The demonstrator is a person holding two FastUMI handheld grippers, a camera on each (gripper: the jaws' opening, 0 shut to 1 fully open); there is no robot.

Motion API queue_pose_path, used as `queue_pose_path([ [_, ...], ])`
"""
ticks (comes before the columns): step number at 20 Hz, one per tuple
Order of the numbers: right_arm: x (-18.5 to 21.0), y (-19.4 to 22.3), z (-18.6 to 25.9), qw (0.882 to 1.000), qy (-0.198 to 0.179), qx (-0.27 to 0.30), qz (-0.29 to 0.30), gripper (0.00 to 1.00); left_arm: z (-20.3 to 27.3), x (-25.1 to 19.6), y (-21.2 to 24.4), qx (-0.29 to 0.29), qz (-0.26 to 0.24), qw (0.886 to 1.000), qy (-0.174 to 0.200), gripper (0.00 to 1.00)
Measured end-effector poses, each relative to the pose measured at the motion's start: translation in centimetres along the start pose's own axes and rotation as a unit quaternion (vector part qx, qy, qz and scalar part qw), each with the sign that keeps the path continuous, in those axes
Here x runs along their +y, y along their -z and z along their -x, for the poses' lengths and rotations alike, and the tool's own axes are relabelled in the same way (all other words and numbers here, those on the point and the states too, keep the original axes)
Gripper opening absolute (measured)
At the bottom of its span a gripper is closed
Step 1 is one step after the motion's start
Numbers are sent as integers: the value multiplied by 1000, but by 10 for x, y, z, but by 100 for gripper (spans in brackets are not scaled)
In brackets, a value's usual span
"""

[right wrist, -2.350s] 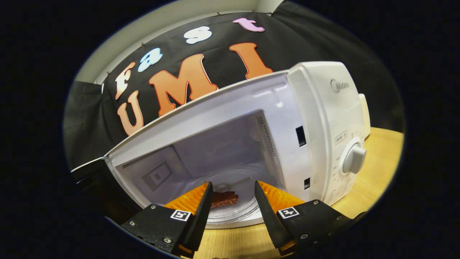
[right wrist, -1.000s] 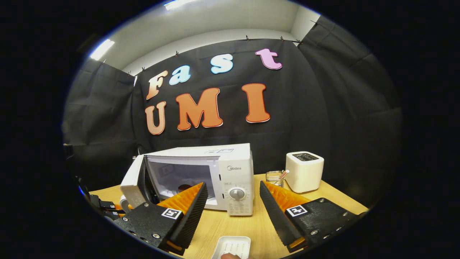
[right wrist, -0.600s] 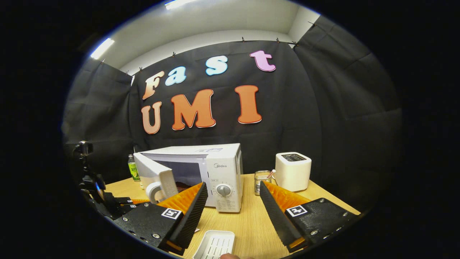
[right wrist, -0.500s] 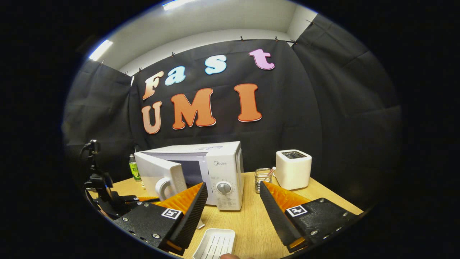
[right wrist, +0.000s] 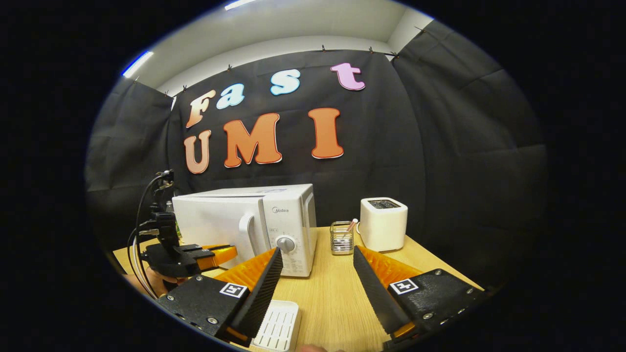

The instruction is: Open the microwave oven with the left hand, put the food in, and close the microwave oven.

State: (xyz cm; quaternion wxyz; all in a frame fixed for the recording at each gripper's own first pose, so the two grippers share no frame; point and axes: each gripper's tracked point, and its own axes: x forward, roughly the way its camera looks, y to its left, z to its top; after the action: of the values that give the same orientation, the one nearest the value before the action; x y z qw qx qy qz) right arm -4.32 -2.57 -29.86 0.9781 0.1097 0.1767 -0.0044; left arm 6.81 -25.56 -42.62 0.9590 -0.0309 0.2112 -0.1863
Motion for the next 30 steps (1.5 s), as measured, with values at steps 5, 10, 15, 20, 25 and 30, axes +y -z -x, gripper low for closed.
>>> queue_pose_path([
  [5, -2, 8, -1, 1000, 8, 10, -4, 90, -7, 1, 1, 5, -25, 999, -23, 6],
  [10, 6, 1, 3, 1000, 6, 7, -4, 90, -1, 1, -4, 5, -23, 999, -22, 2],
  [15, 20, -22, 8, 1000, 5, -12, 9, 90, 44, 19, -55, -33, -12, 999, -31, 6],
  [20, 51, -45, 11, 999, -14, -39, 4, 90, 112, 51, -124, -87, -18, 995, -54, 18],
  [25, 85, -61, 10, 998, -33, -47, 7, 90, 179, 90, -173, -112, -33, 989, -85, 41],
  [30, 102, -85, 18, 997, -32, -65, 34, 90, 243, 122, -219, -149, -36, 982, -107, 66],
])
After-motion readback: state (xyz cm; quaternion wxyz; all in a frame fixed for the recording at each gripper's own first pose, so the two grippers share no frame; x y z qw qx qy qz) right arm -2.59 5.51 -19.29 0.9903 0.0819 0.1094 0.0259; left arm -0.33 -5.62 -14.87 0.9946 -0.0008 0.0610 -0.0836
